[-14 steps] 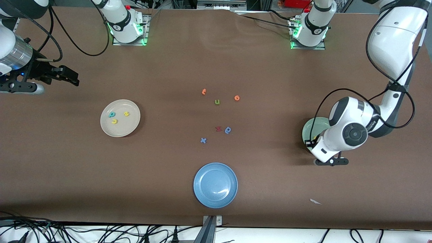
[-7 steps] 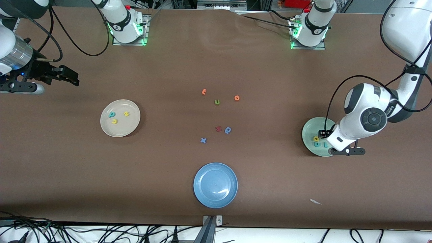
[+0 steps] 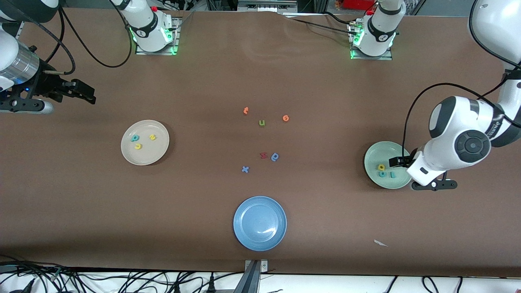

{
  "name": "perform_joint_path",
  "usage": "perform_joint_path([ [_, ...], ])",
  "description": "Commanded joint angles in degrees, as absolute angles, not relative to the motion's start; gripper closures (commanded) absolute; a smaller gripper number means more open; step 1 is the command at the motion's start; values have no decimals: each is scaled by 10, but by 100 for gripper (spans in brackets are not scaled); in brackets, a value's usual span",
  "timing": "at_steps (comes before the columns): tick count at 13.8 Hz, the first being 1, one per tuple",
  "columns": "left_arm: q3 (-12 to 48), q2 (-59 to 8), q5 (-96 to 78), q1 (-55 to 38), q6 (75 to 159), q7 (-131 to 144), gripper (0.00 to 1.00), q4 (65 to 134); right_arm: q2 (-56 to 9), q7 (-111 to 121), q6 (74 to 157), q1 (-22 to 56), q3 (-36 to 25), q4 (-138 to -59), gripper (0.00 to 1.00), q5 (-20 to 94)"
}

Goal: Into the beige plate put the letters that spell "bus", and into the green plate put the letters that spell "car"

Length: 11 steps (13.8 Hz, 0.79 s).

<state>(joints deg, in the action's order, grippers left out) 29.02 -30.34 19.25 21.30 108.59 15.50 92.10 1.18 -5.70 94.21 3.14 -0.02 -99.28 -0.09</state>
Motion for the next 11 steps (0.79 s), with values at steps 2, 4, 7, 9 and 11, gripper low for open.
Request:
perform_joint_path([
  [2,107,-210,26,94,1053,5,0,935,-11,-48,932,21,6,-952,0,11],
  [4,58,-164,-2,55,1028,-39,0,945,-11,-48,932,19,6,-952,0,12],
  [7,10,-89,0,9,1012,-40,0,954,-11,-51,932,18,6,-952,0,12],
  [9,-1,-51,0,2,997,-43,0,955,-11,-53,932,18,6,-952,0,12],
  [11,-46,-19,0,-47,993,-44,0,961,-11,-50,932,18,6,-952,0,12],
])
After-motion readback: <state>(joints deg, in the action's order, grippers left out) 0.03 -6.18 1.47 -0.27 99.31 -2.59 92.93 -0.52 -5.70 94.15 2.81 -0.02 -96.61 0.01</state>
